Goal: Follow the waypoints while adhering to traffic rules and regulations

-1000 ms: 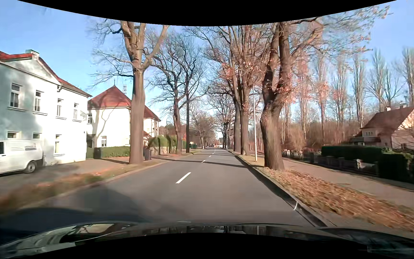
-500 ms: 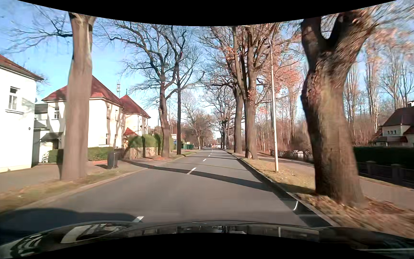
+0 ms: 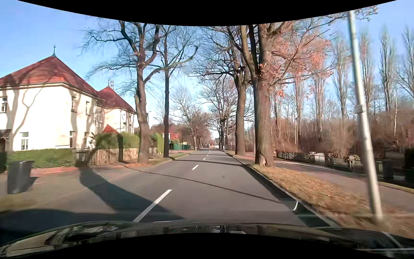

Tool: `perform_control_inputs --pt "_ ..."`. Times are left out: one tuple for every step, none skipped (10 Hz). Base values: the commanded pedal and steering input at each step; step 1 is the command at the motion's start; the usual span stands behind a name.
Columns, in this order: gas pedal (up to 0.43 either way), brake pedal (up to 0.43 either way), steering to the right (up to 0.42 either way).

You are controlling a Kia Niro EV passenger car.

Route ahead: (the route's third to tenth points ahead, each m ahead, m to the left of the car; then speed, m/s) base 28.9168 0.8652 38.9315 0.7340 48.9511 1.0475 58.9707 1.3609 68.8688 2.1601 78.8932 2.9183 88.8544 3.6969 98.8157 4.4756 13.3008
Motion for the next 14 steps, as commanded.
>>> perform_control_inputs --pt "0.118 0.0 0.003" --pt "0.118 0.0 0.001" --pt "0.118 0.0 0.0" --pt "0.118 0.0 0.0" --pt "0.118 0.0 -0.001" --pt "0.118 0.0 -0.003" --pt "0.118 0.0 -0.005" --pt "0.118 0.0 -0.005" --pt "0.118 0.0 -0.006" --pt "0.118 0.0 -0.006" --pt "0.118 0.0 -0.006" --pt "0.118 0.0 -0.006" --pt "0.118 0.0 -0.007" --pt "0.118 0.0 -0.006"
